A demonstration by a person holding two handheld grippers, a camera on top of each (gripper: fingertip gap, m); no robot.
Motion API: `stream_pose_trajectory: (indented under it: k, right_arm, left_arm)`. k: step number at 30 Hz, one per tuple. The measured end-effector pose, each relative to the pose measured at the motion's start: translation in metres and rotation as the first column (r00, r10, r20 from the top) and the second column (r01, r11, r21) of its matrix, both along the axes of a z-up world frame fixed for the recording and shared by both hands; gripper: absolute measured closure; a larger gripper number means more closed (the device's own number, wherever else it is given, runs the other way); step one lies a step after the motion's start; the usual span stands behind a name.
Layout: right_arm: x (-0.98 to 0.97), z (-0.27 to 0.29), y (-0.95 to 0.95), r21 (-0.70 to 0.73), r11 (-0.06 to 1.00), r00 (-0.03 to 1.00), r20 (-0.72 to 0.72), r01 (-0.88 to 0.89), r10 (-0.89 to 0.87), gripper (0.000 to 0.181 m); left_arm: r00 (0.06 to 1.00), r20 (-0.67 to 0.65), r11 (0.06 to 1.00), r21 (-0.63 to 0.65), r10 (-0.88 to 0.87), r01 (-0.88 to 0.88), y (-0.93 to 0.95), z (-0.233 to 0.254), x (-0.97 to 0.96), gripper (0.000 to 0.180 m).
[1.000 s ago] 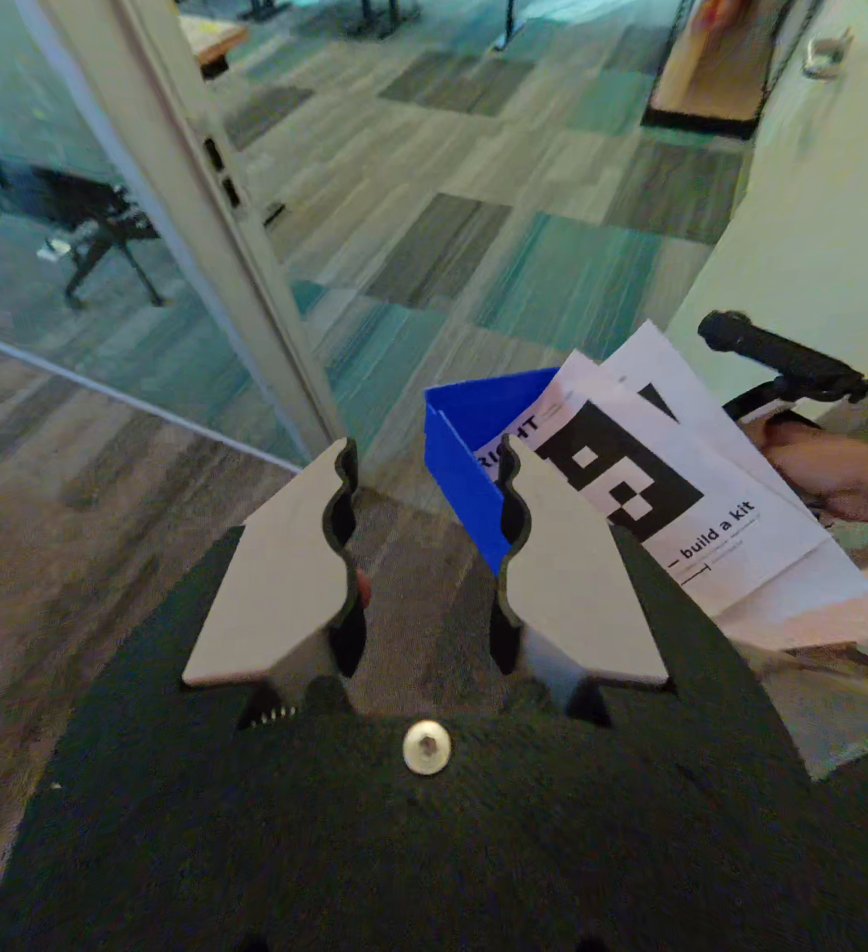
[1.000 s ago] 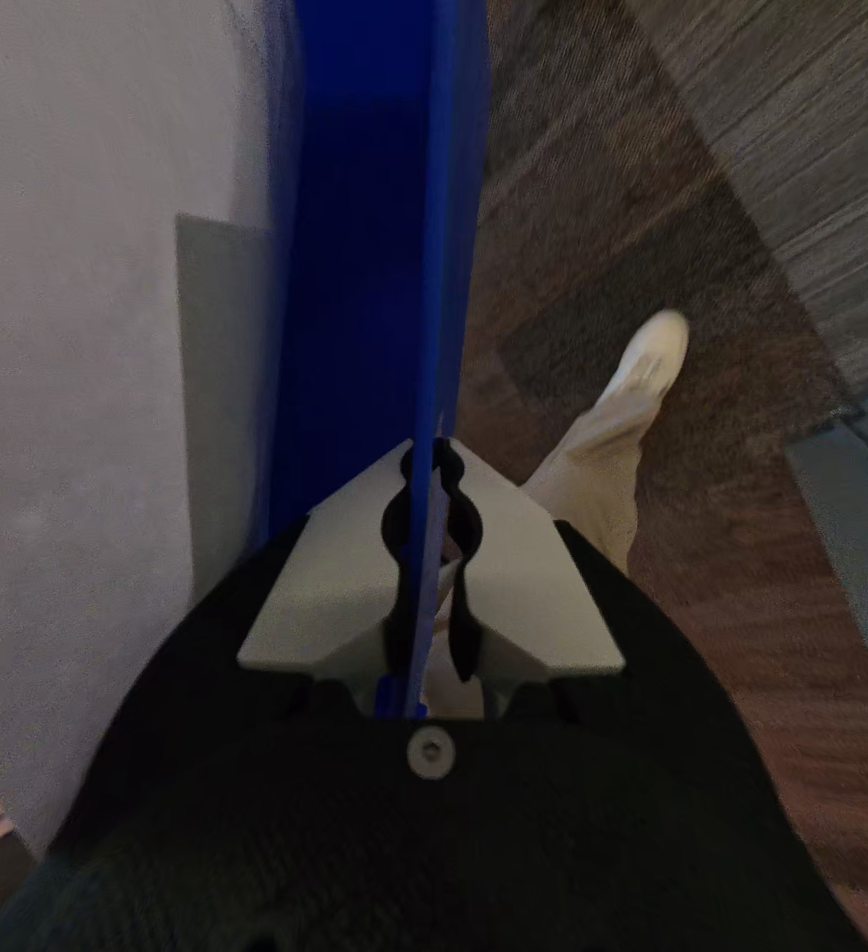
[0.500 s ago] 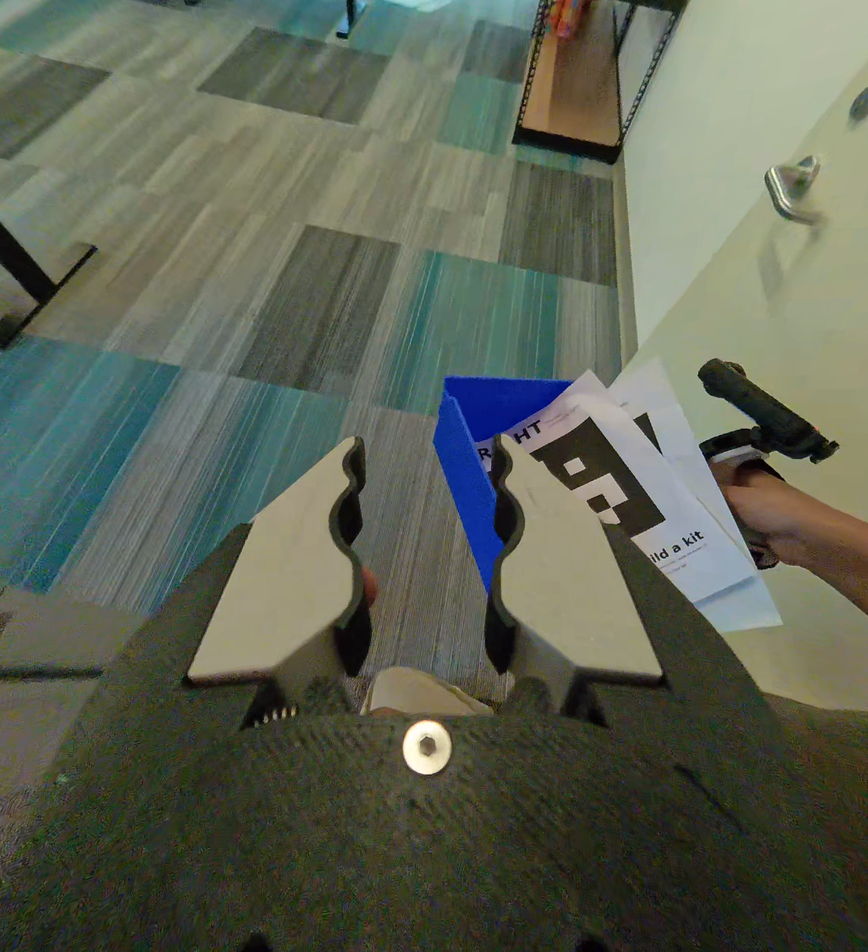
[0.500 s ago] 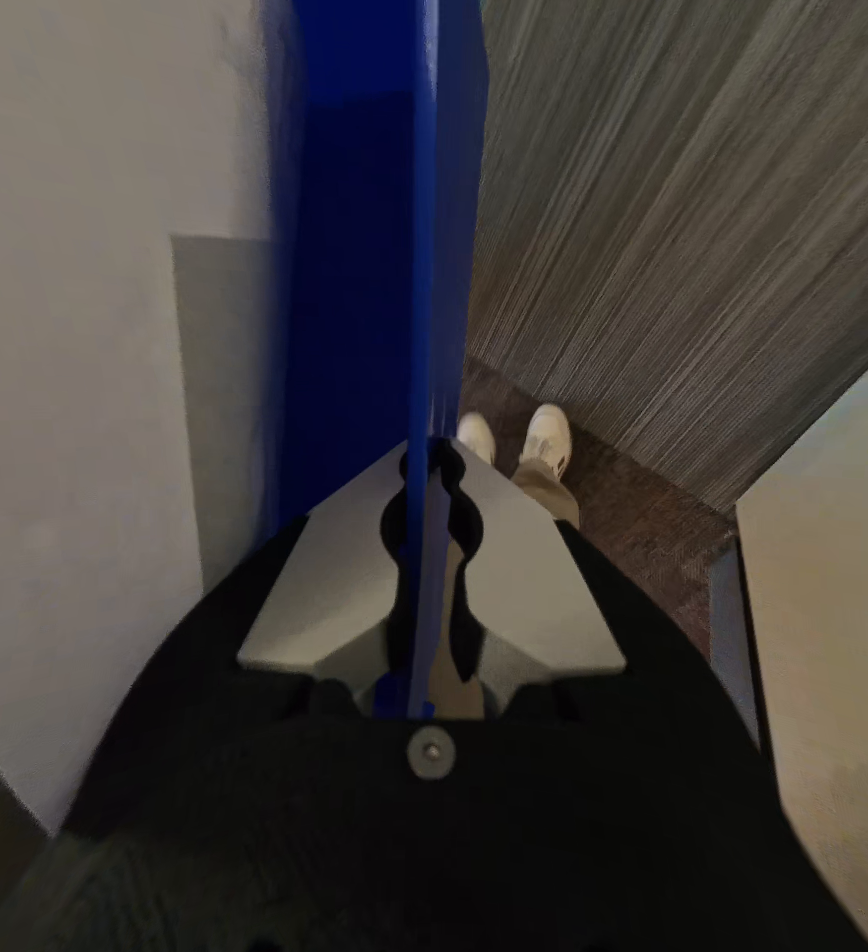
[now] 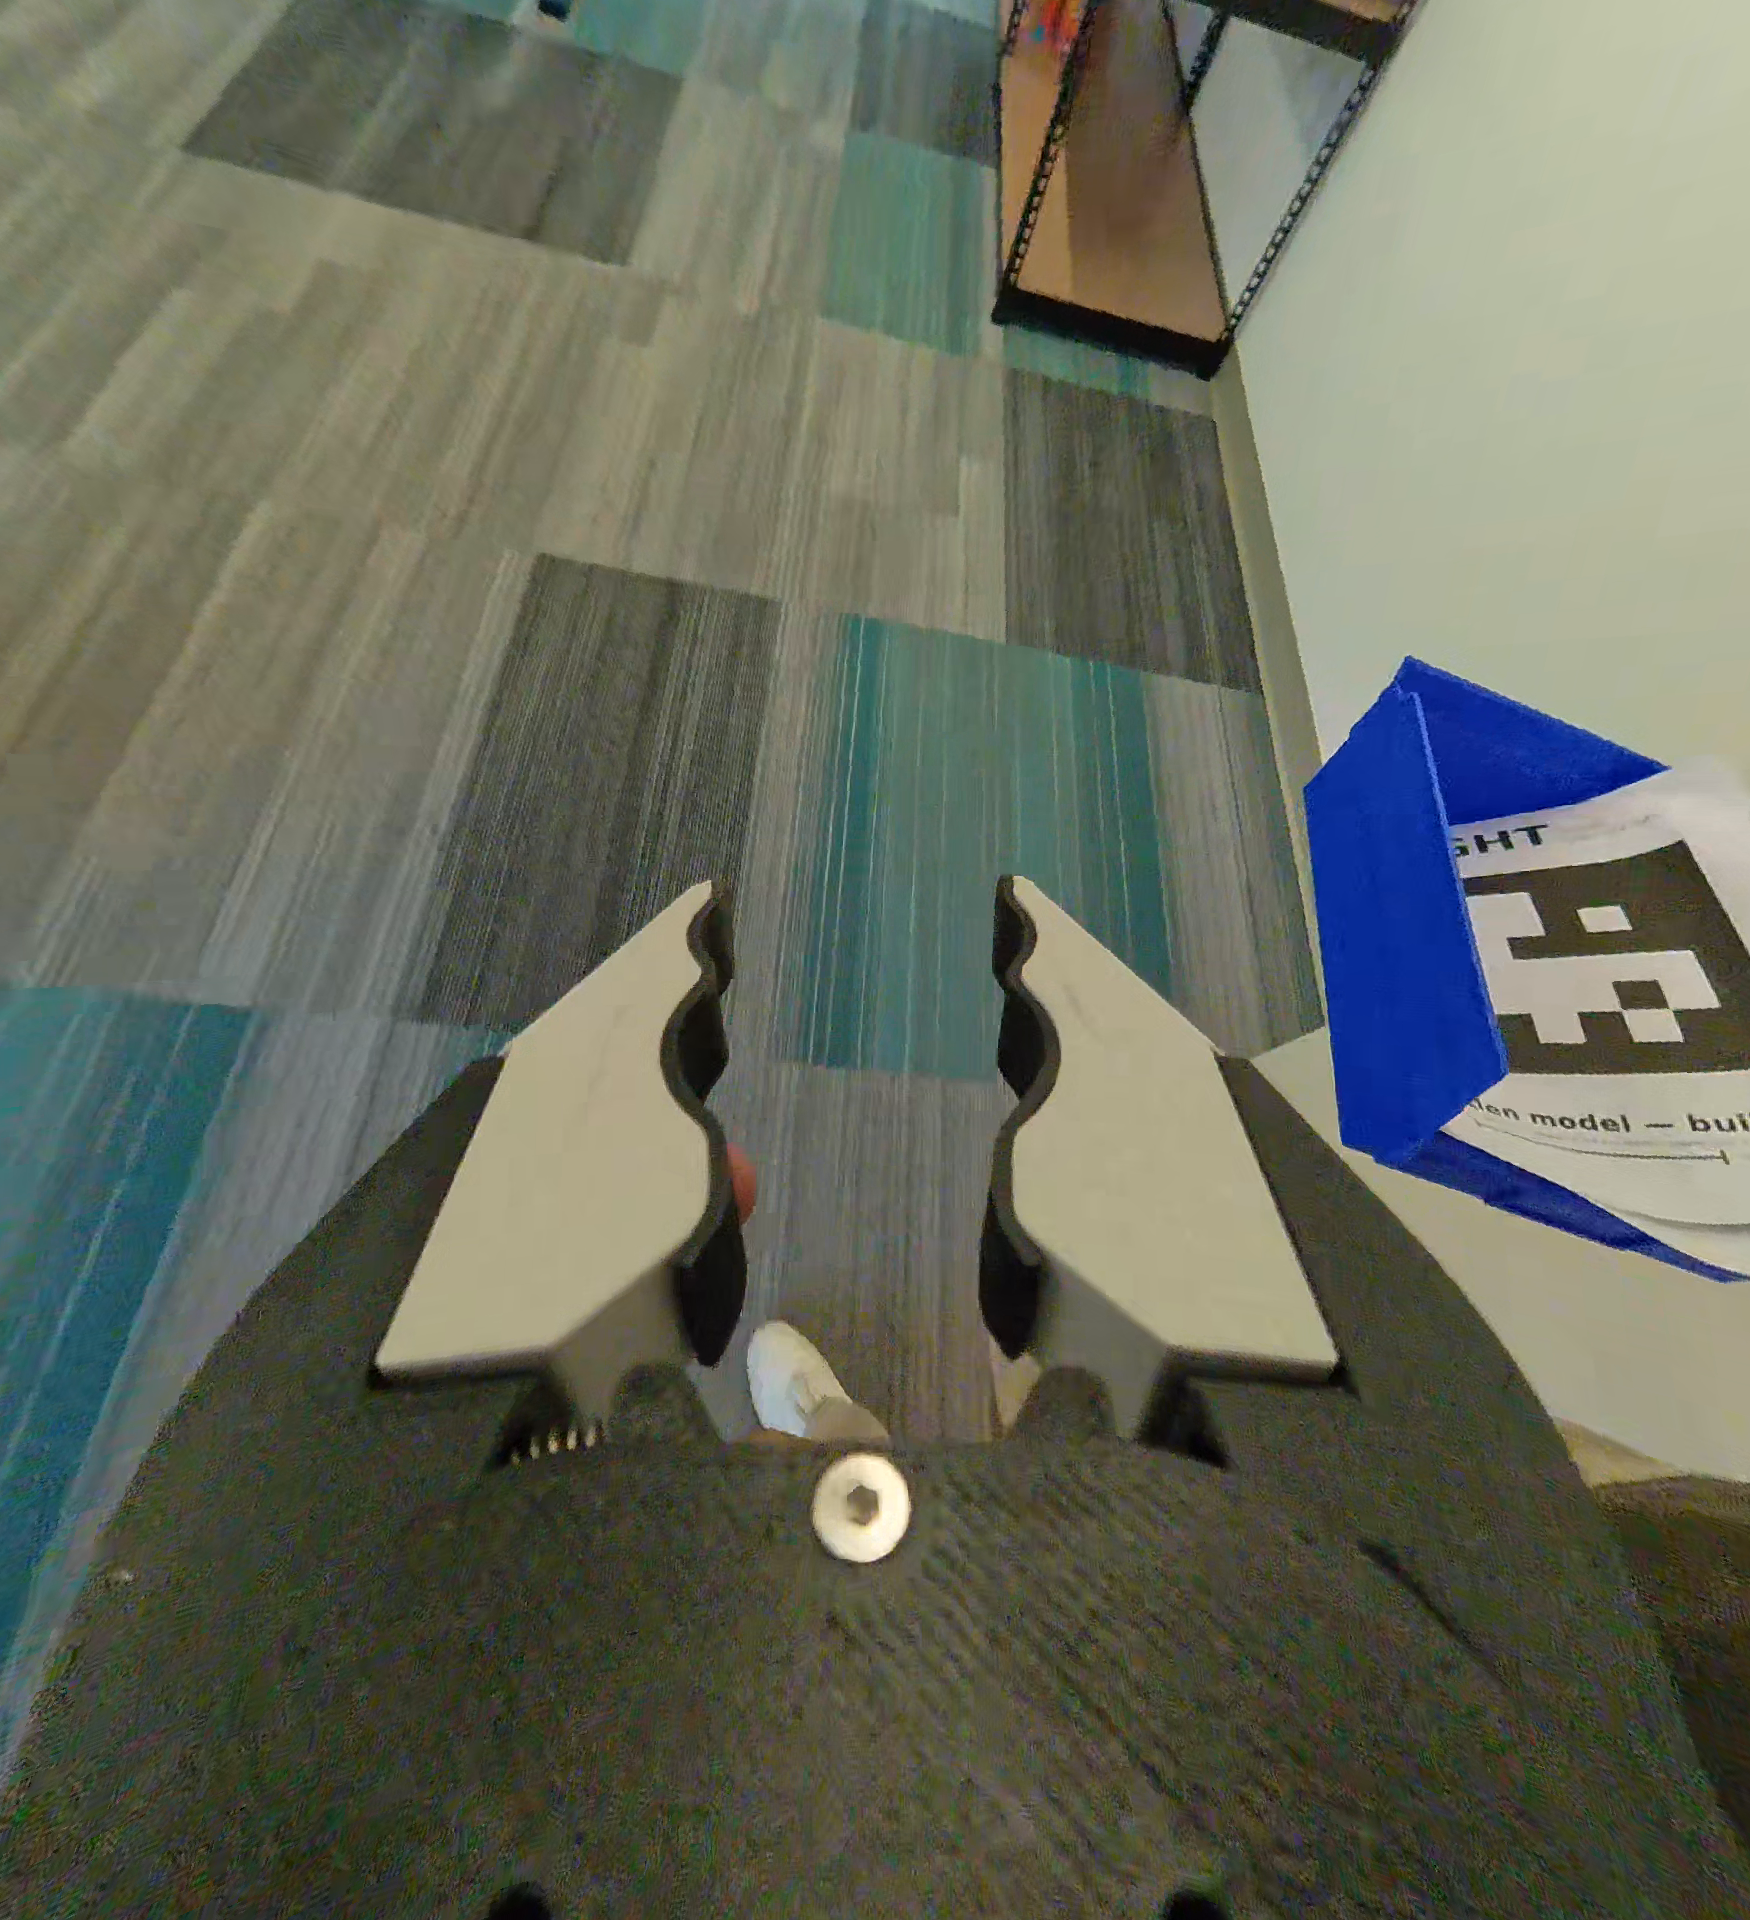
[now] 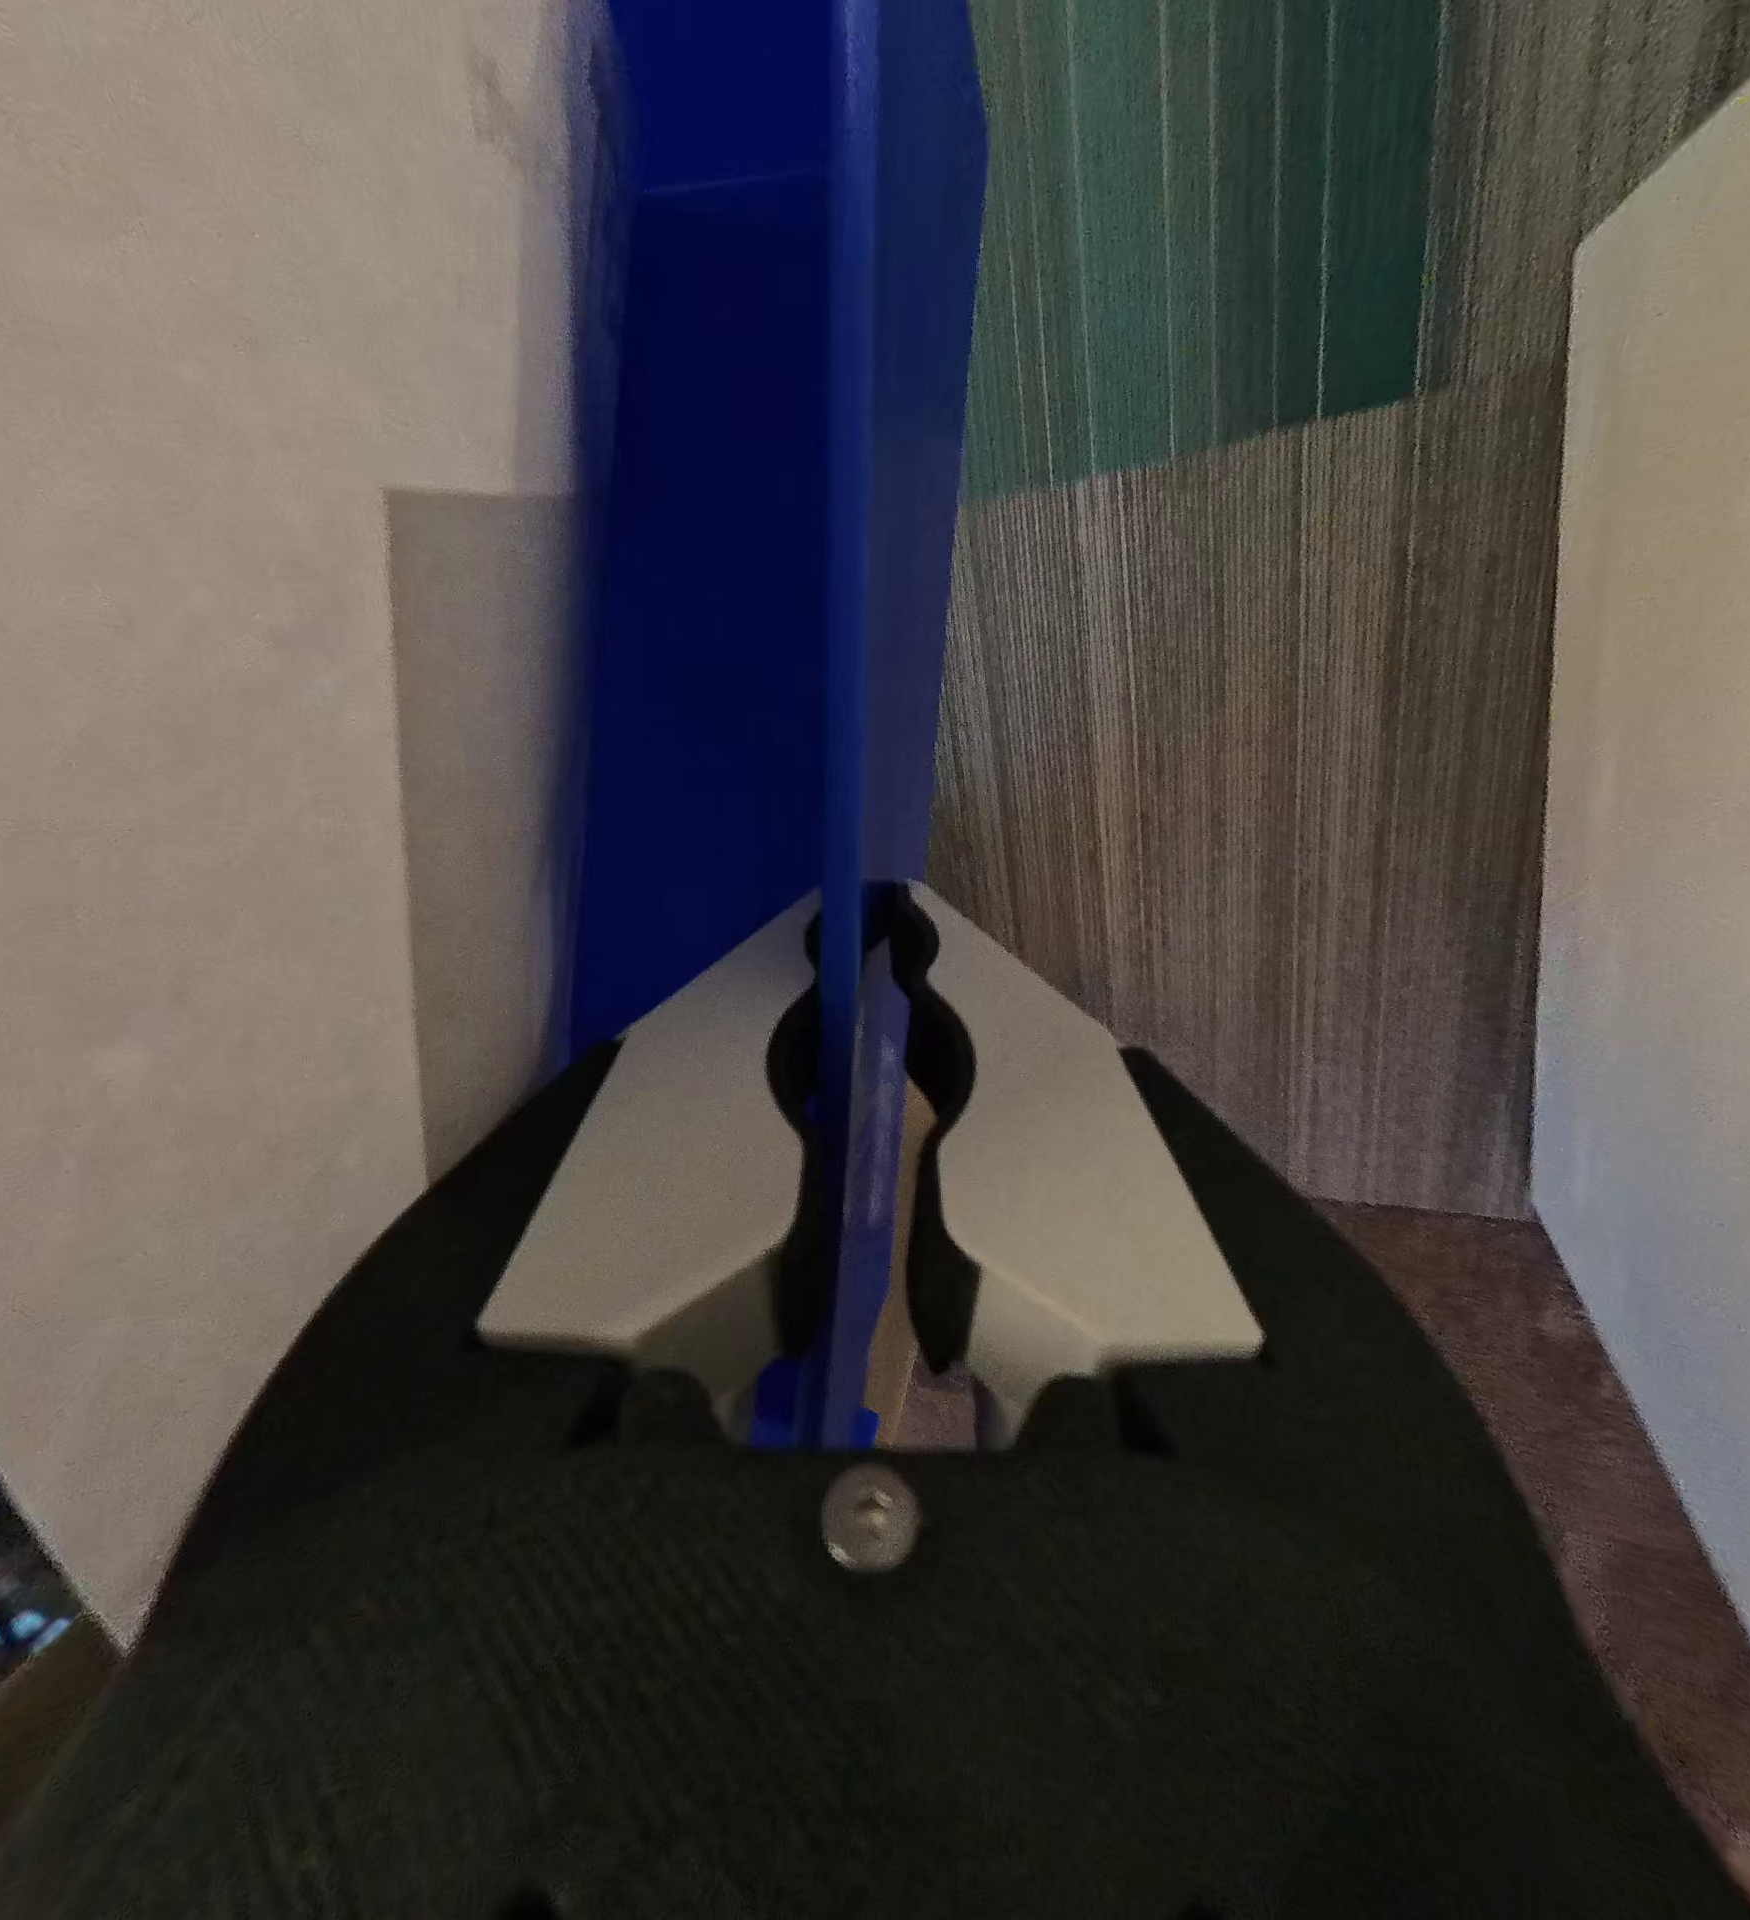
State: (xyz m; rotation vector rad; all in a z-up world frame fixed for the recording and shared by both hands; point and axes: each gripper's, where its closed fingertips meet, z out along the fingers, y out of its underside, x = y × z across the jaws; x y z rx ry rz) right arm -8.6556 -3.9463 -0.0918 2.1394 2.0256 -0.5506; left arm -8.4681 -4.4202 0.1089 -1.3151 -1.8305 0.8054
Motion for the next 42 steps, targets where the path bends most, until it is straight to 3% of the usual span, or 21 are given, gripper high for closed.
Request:
stream_pose_trajectory:
  k: [4, 9, 13, 16, 21, 30, 38, 42]
  right_arm:
    - [-0.111, 0.0, -0.054, -0.014, 0.996, 0.996, -0.021, 0.091, -0.092, 0.175]
    - [-0.254, -0.032, -0.148, -0.041, 0.986, 0.987, -0.008, 0.163, -0.163, 0.175]
    - [-0.385, -0.044, -0.245, -0.043, 0.985, 0.986, 0.003, 0.167, -0.167, 0.175]
    - [-0.488, -0.036, -0.33, -0.053, 0.991, 0.992, 0.027, 0.125, -0.124, 0.175]
    - [-0.676, -0.018, -0.479, -0.067, 0.997, 0.999, 0.025, 0.034, -0.032, 0.175]
    - [-0.971, -0.002, -0.737, 0.023, 0.997, 0.996, -0.061, -0.069, 0.071, 0.175]
    - [-1.179, -0.003, -0.979, -0.011, 0.994, 0.994, -0.017, -0.108, 0.108, 0.176]
    - [-1.29, -0.031, -1.101, -0.048, 0.99, 0.991, 0.008, -0.135, 0.136, 0.175]
  left_arm:
    - [0.988, 0.01, 0.988, -0.023, -0.154, 0.154, -0.067, 0.016, -0.138, 0.135]
    - [0.971, 0.102, 0.974, -0.038, -0.217, 0.222, -0.16, -0.038, -0.299, 0.135]
    - [0.967, 0.191, 0.985, 0.061, -0.167, 0.159, -0.227, -0.068, -0.424, 0.135]
    - [0.976, 0.185, 0.99, 0.103, -0.118, 0.1, -0.285, -0.045, -0.521, 0.136]
    - [0.989, 0.146, 0.998, 0.07, -0.011, 0.001, -0.413, -0.021, -0.65, 0.138]
    - [0.985, 0.15, 0.979, 0.169, 0.09, -0.115, -0.686, -0.098, -0.876, 0.138]
    - [0.994, 0.106, 0.999, -0.029, -0.033, 0.036, -0.941, -0.023, -1.137, 0.138]
    - [0.995, 0.101, 0.998, -0.058, -0.004, 0.01, -1.065, -0.038, -1.268, 0.138]
